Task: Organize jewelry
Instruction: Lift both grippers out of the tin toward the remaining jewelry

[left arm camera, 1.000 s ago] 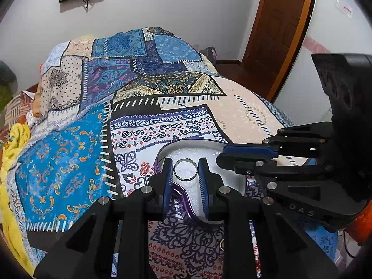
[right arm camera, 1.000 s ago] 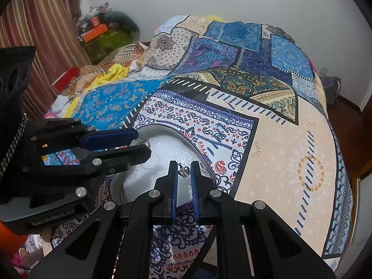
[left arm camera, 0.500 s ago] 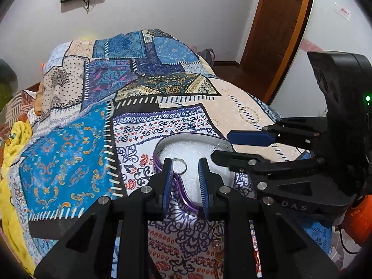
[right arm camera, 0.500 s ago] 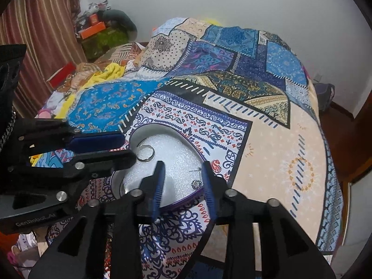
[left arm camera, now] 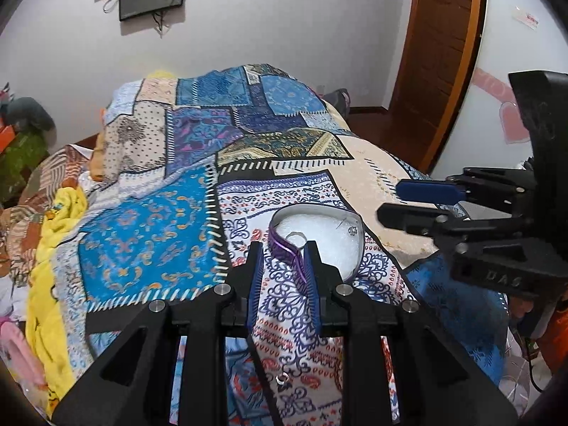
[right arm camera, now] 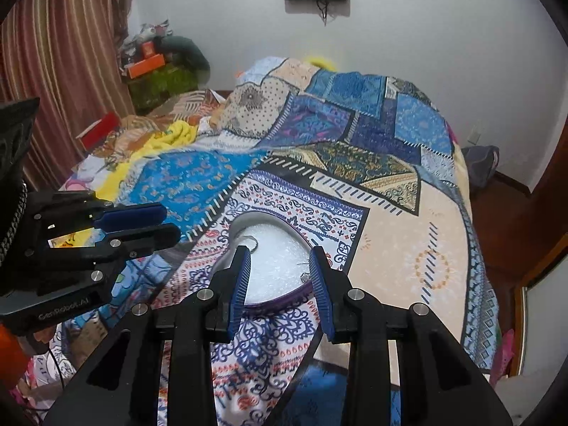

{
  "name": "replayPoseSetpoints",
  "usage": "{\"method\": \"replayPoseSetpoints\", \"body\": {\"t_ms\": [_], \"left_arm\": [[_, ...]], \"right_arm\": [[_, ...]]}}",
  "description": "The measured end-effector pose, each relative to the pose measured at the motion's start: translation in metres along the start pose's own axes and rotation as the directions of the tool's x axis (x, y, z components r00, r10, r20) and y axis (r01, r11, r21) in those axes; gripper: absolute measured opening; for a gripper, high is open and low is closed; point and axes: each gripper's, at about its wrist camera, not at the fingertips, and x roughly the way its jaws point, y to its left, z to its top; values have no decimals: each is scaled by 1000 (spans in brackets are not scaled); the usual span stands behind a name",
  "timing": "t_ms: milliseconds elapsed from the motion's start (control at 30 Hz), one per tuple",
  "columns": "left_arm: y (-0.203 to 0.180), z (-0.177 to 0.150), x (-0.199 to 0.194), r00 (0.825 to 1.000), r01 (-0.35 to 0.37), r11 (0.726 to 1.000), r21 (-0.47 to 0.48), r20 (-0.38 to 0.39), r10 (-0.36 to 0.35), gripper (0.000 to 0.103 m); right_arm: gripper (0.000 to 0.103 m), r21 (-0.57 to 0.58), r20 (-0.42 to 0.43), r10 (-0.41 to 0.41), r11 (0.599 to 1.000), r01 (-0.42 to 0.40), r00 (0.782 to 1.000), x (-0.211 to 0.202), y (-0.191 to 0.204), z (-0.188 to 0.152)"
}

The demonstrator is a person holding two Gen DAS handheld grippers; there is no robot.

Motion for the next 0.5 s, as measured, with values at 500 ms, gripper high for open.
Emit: {"method": "replayPoseSetpoints", "body": {"t_ms": [500], "left_arm": [[8,-38,-52,996,-90,996,2,0,90,42]], "right_arm": [[32,31,24,-23,999,22,999,-35,10,-18]]}}
